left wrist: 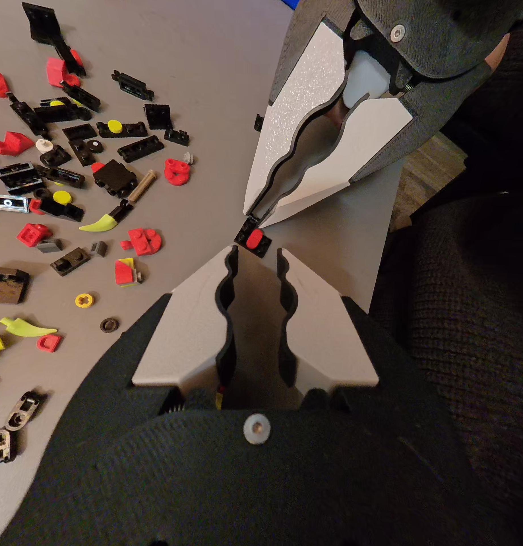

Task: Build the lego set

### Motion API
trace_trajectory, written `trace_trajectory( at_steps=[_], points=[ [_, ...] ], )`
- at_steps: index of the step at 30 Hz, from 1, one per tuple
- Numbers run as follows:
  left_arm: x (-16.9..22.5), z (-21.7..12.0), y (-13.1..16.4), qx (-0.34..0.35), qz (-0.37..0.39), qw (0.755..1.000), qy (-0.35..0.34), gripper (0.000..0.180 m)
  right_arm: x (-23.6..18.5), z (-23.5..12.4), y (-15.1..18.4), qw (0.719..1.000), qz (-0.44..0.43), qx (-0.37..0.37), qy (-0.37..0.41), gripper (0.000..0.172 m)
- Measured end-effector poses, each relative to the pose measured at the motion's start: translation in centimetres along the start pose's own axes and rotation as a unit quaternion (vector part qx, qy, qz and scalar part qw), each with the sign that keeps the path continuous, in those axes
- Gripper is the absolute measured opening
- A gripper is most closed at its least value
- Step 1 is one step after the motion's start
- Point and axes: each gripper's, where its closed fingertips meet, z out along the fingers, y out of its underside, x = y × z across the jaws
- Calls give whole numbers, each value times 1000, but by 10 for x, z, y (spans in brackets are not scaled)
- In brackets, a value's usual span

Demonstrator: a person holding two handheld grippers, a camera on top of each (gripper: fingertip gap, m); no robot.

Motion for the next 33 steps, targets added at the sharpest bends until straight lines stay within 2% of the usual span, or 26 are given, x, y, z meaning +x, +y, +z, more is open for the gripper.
trace_trajectory(
  at_steps=[1, 20, 33],
  points=[
    [0, 0, 0, 0, -1, 1000, 1, 24, 0, 0, 0, 1000, 0, 0, 0, 6],
    [2, 0, 1, -3, -7, 1000, 9, 27, 1, -3, -1, 1000, 11, 14, -12, 12],
    [8, 4, 2, -5, -21, 999, 31, 33, 1, -1, 1, 999, 20, 12, -24, 2]
  ],
)
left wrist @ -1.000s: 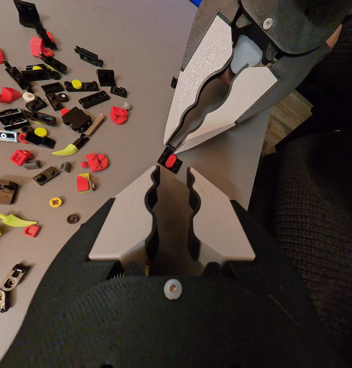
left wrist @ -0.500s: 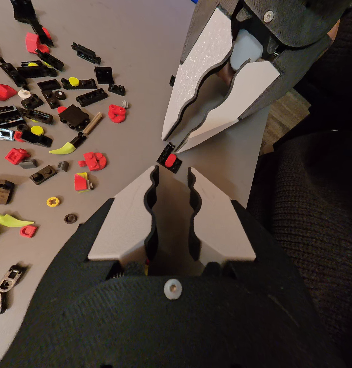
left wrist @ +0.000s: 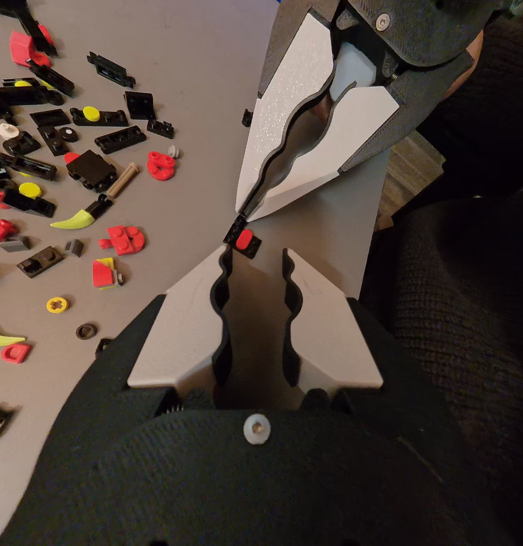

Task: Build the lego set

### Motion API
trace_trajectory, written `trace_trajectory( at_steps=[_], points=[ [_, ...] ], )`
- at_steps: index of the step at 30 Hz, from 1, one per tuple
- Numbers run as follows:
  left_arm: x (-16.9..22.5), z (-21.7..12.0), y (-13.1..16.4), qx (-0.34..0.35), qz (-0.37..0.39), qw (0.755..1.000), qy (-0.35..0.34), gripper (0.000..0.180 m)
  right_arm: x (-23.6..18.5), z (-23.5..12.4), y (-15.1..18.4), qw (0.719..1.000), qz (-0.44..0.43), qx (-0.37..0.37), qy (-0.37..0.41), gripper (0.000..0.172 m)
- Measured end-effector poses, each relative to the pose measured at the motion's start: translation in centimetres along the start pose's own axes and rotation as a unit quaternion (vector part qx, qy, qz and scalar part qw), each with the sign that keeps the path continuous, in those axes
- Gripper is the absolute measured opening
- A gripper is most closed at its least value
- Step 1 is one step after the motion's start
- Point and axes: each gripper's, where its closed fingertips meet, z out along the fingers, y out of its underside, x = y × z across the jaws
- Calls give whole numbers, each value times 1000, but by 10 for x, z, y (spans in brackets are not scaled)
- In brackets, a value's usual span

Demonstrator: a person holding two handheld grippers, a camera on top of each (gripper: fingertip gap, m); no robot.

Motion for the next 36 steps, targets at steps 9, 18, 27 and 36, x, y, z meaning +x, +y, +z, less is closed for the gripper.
trace_trajectory(
  at_steps=[9, 18, 27, 36],
  points=[
    [5, 4, 2, -5, 2, 1000, 11, 33, -2, 1, -2, 1000, 6, 6, -9, 0],
    [5, 4, 2, -7, 1, 1000, 10, 35, -2, 1, 0, 1000, 0, 1, -7, 3],
    [4, 4, 2, -7, 0, 1000, 10, 35, -1, 1, 0, 1000, 4, 0, -6, 3],
    [4, 4, 2, -7, 1, 1000, 10, 35, 0, -2, -2, 1000, 8, 3, -4, 0]
  ],
)
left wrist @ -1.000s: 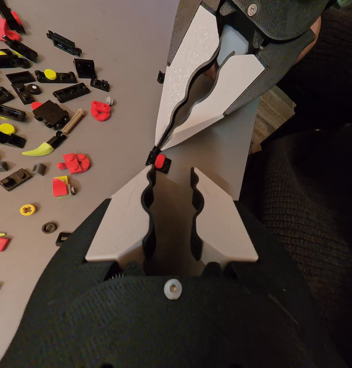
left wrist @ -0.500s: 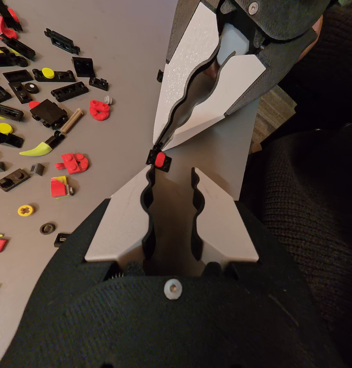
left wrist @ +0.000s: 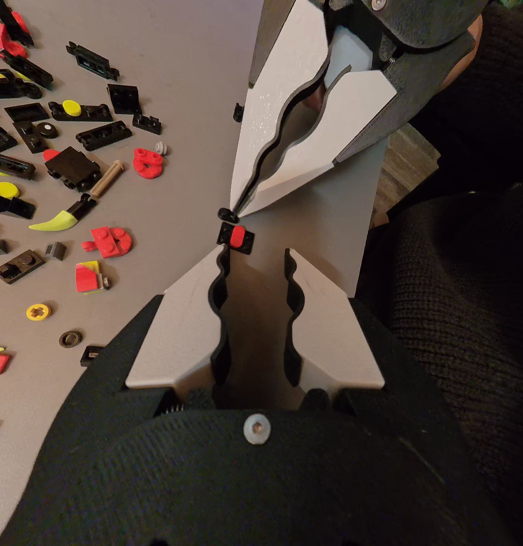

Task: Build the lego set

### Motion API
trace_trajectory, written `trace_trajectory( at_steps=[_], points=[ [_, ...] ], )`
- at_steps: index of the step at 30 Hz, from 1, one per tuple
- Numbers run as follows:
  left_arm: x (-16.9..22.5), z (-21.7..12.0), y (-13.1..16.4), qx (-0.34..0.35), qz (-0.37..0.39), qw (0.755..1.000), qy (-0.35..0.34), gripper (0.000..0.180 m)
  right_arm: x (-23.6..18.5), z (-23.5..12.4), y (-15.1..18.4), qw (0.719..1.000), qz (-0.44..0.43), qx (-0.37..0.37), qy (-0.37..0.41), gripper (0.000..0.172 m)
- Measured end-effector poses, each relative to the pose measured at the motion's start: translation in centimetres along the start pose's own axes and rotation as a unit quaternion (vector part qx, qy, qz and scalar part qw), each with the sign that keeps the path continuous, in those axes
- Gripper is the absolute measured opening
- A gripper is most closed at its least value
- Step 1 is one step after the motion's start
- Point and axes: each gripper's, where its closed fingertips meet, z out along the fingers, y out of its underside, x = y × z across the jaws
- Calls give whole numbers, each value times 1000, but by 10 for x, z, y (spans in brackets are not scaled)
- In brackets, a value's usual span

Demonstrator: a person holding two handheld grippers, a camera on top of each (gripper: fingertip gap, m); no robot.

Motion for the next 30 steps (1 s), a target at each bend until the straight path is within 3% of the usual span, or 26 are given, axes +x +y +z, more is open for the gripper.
trace_trajectory(
  at_steps=[5, 9, 12, 22, 30],
  points=[
    [0, 0, 0, 0, -1, 1000, 0, 35, 4, -4, 3, 1000, 13, -7, 14, 4],
    [-1, -1, 0, 1, -2, 1000, 0, 35, 1, -6, 1, 998, 65, -13, 19, 19],
    [-2, -1, 0, 1, -3, 1000, -1, 35, -1, -5, -1, 995, 99, -6, 26, 20],
    [-2, -2, 0, 1, -3, 1000, 1, 36, 12, 2, 10, 995, 48, -48, 78, 17],
    [-3, -2, 0, 1, -5, 1000, 2, 36, 21, -6, 9, 993, 40, -39, 100, 13]
  ],
)
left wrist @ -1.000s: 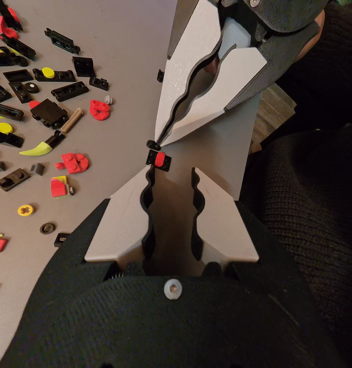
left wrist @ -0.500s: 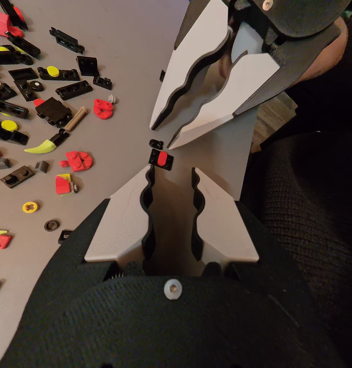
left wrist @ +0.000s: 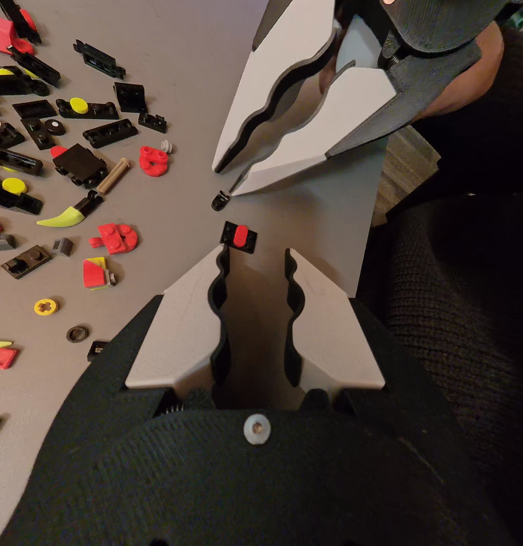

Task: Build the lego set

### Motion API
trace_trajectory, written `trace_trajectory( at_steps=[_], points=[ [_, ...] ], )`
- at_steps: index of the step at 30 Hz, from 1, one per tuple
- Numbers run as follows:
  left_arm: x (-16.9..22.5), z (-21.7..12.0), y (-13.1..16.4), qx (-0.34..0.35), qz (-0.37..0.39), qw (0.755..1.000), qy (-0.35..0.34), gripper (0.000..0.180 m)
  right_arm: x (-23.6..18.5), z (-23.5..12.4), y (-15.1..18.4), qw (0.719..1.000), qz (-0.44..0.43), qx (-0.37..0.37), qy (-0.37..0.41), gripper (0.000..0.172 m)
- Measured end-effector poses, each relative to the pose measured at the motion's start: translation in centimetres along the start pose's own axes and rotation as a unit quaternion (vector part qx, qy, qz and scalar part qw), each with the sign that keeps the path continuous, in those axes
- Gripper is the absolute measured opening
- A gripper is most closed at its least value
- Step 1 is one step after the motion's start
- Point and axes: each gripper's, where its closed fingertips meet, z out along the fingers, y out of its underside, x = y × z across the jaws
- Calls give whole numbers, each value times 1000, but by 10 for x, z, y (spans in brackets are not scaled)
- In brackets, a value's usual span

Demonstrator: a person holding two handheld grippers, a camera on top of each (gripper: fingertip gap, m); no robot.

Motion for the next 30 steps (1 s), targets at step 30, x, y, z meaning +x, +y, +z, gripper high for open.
trace_trajectory(
  at_steps=[30],
  points=[
    [2, 1, -1, 2, -8, 1000, 9, 37, -27, 6, -11, 985, -120, 25, -122, 6]
  ],
)
